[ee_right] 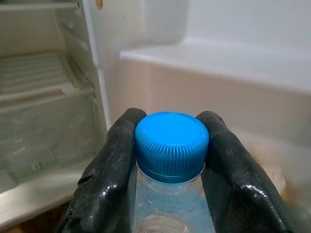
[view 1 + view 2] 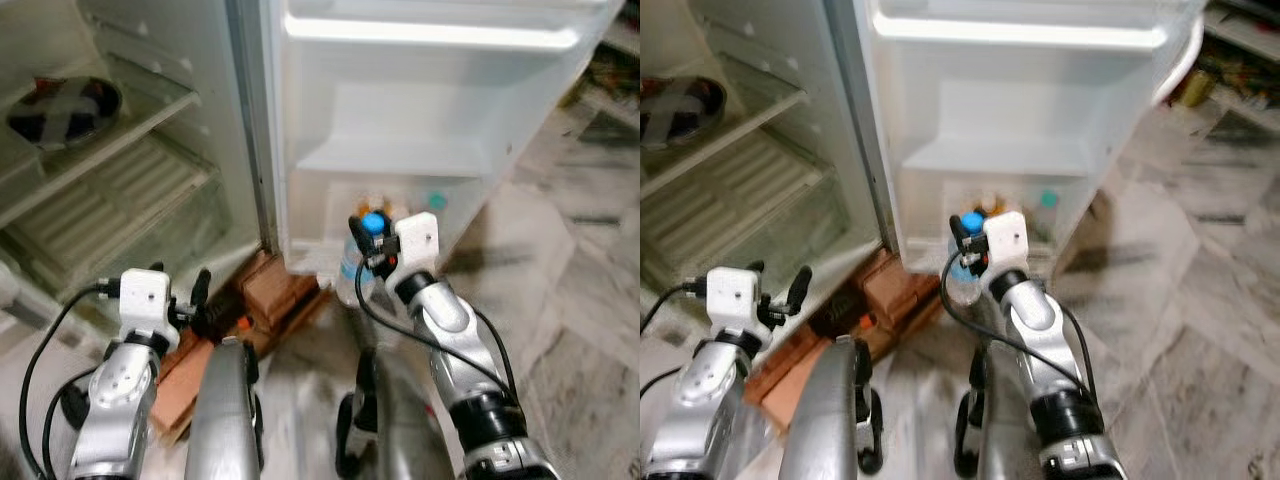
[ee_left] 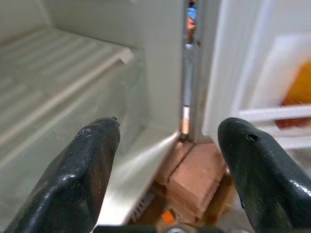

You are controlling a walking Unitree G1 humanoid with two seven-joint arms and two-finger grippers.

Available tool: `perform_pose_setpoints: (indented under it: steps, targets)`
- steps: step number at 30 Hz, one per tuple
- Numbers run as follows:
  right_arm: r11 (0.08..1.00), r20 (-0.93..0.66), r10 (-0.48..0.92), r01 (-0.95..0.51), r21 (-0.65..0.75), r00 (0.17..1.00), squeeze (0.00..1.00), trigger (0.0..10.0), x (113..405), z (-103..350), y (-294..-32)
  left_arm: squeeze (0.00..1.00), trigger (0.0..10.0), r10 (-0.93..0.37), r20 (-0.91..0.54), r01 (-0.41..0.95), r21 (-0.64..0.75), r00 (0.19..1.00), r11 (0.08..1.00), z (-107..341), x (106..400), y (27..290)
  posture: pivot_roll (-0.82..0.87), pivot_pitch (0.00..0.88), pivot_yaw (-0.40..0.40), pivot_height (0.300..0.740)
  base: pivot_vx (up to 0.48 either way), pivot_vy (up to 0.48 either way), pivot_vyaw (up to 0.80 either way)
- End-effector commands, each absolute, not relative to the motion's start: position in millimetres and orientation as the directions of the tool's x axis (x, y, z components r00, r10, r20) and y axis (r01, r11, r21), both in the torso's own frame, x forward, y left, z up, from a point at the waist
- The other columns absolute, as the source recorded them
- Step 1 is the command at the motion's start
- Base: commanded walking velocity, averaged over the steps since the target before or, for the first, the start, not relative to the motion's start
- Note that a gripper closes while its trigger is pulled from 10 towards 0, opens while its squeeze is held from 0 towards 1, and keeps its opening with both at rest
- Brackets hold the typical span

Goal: Restocking fridge

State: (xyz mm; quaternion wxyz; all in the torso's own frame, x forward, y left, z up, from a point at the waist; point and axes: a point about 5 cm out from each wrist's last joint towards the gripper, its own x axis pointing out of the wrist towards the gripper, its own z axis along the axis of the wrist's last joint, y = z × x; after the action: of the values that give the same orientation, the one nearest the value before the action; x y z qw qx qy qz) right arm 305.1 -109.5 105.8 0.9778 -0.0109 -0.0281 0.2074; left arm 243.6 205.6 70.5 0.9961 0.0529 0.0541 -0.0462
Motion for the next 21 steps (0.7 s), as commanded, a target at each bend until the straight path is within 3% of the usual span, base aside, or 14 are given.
perform_pose_setpoints:
  steps: [1,6,21]
  targets:
    - [0.912,0.068,0.41,-0.408,-0.046,0.909,0.0,10.0,305.5,108.9,-110.7,0.0,10.0,-0.094,-0.121,0.106,0.097,0.988,0.99,68.2,240.7,204.4,0.12,0.184,-0.037,0.576,0.0,0.0,0.0]
    - [0.902,0.074,0.431,-0.427,-0.064,0.899,0.0,10.0,305.9,110.6,-108.4,0.0,10.0,-0.087,-0.111,0.097,0.084,0.99,0.992,68.1,239.1,202.5,0.12,0.186,-0.039,0.576,0.0,0.0,0.0]
    - [0.896,0.113,0.441,-0.429,-0.111,0.891,0.0,10.0,309.3,118.3,-105.4,0.0,10.0,-0.079,-0.103,0.087,0.071,0.992,0.994,68.8,238.4,202.5,0.12,0.193,-0.031,0.576,0.302,0.0,0.0]
